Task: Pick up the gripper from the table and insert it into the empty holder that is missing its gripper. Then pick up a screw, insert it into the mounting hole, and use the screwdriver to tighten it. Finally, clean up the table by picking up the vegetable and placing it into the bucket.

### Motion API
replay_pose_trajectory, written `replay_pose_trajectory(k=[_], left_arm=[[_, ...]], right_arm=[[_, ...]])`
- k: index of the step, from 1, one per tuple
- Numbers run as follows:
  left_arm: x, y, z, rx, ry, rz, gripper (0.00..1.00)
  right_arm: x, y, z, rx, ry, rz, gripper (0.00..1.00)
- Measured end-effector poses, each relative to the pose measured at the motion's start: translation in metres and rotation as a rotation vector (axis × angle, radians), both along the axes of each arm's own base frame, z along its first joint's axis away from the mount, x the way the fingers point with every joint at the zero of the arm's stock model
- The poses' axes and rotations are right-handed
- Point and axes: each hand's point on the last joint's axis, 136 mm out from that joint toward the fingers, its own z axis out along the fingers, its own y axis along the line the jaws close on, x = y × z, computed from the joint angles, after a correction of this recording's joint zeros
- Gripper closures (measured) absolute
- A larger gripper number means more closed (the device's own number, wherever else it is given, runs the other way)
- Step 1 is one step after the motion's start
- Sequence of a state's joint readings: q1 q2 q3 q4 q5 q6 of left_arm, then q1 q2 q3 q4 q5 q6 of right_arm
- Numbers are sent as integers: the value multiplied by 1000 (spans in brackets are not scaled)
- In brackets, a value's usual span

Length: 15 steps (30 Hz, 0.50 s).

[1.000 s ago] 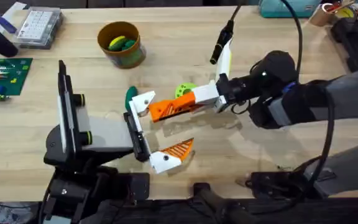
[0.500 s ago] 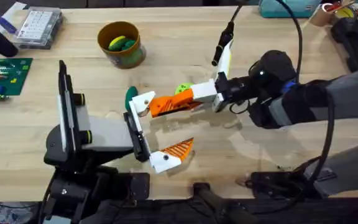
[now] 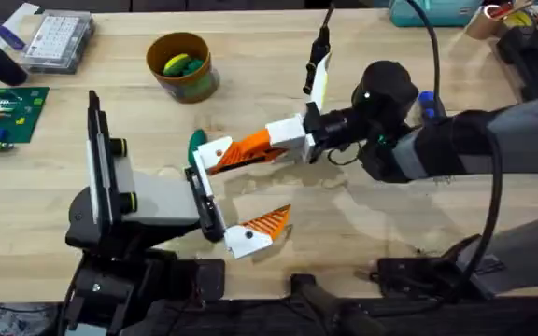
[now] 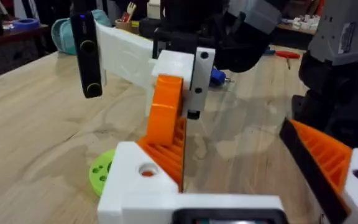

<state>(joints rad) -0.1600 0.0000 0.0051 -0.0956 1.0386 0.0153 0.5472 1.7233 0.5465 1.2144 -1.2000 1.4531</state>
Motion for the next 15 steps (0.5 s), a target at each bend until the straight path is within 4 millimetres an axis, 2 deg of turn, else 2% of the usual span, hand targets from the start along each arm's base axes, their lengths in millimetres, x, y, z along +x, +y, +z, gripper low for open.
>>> replay_pose_trajectory(k=[15], left_arm=[[3,2,0,-5,15,22,14]], right_arm=[[5,4,-3,-7,-22,-36,982]])
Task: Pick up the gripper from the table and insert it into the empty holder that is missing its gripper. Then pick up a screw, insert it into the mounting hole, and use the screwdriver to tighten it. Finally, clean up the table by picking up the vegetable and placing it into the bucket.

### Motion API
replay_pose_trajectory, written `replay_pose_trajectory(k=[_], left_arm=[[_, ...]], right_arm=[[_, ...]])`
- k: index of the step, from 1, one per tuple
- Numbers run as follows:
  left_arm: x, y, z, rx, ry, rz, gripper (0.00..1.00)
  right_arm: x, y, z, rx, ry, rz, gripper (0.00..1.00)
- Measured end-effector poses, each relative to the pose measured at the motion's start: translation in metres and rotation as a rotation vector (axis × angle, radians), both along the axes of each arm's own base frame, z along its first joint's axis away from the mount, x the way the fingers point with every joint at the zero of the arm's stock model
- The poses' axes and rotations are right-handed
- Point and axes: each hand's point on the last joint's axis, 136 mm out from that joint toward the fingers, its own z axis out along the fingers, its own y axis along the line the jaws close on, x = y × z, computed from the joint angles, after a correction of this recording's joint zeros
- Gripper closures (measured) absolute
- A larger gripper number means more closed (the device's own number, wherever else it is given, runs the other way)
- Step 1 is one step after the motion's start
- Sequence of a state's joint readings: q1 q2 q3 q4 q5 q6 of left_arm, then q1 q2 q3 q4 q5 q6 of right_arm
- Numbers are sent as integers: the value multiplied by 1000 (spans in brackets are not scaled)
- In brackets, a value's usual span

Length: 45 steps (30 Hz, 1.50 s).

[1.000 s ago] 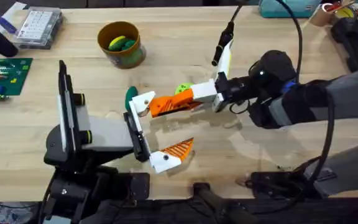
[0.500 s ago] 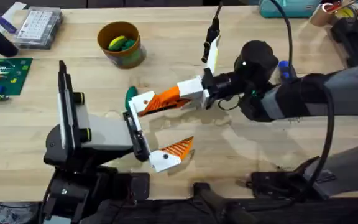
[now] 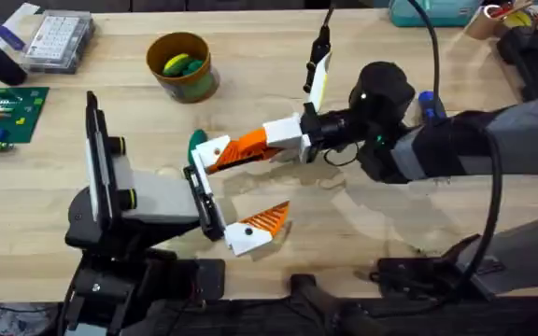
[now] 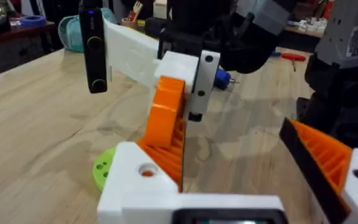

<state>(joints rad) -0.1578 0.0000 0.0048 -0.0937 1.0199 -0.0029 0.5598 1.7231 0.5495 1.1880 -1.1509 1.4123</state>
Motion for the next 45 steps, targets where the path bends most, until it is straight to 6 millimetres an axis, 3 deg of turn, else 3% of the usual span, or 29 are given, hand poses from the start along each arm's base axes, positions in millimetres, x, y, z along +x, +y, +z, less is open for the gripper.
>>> replay_pose_trajectory(k=[17,18,21,22,33,38,41,45], left_arm=[[2,1,-1,-4,19,8,14],[2,1,-1,-3,19,8,14],[1,0,-1,0,6,2,14],[0,0,0,1,2,-4,15],[-2,-1,0,9,-20,-15,14],[-2,-1,0,10,-23,-18,14],[-2,-1,0,10,-24,-18,14],[-2,-1,0,11,-23,-18,14]], right_arm=[[3,2,-2,-17,17,-23,992],[3,2,-2,-18,18,-23,966],[6,3,-6,-32,33,-41,653],[6,3,-8,-37,38,-46,601],[10,3,-11,-45,45,-65,418],[17,-2,-11,-44,46,-85,235],[21,-6,-11,-43,45,-94,34],[25,-11,-10,-40,43,-105,10]])
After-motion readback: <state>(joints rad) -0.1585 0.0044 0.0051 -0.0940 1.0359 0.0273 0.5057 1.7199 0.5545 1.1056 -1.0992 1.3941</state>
